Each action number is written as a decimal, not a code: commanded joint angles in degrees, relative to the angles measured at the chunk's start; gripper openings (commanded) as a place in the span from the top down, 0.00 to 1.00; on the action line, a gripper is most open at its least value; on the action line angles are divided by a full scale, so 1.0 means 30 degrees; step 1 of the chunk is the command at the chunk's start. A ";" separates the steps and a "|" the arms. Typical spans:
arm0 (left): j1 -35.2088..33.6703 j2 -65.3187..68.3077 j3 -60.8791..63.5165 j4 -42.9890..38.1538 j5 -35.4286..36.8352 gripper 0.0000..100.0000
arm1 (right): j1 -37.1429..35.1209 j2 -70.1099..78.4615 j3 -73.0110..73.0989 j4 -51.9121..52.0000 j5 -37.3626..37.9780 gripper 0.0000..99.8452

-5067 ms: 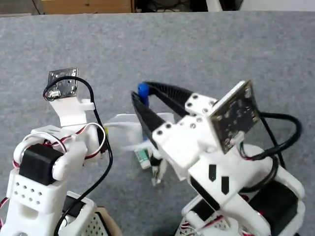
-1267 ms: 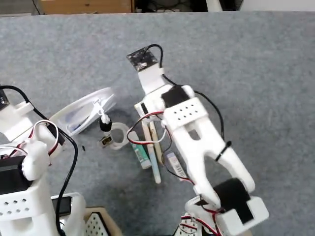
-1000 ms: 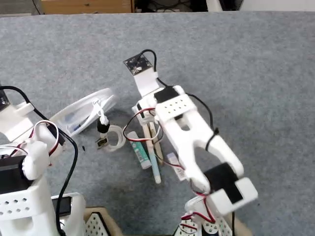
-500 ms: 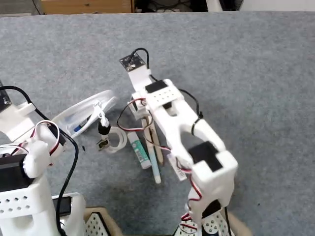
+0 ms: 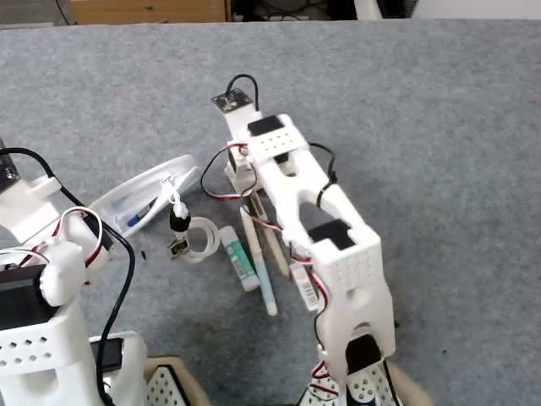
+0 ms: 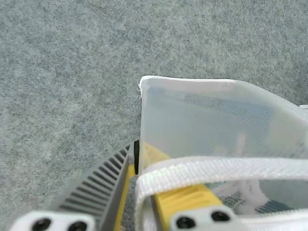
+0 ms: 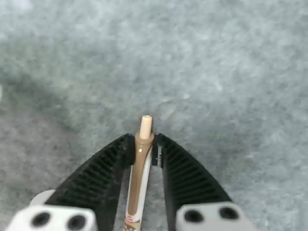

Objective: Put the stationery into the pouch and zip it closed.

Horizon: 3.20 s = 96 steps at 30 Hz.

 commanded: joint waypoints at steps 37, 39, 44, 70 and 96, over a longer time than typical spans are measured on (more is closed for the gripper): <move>-0.0015 0.0205 -0.0073 0.0059 0.0117 0.97 | 0.0586 -1.6220 -0.2066 0.1319 0.0000 0.99; -0.0015 0.0205 -0.0073 0.0059 0.0117 0.97 | 0.0527 -1.7011 -0.2066 0.1172 0.0000 0.99; -0.0015 0.0205 -0.0073 0.0059 0.0117 0.97 | 0.0498 -1.8769 -0.2037 0.0381 0.0000 0.99; 0.0015 0.0205 0.0015 0.0059 0.0117 0.97 | -0.7941 -2.2520 -0.2037 -0.3575 -0.0029 0.99; 0.0015 0.0205 0.0015 0.0088 0.0117 0.97 | -1.0784 -1.9004 -0.3853 -0.4923 0.0029 0.99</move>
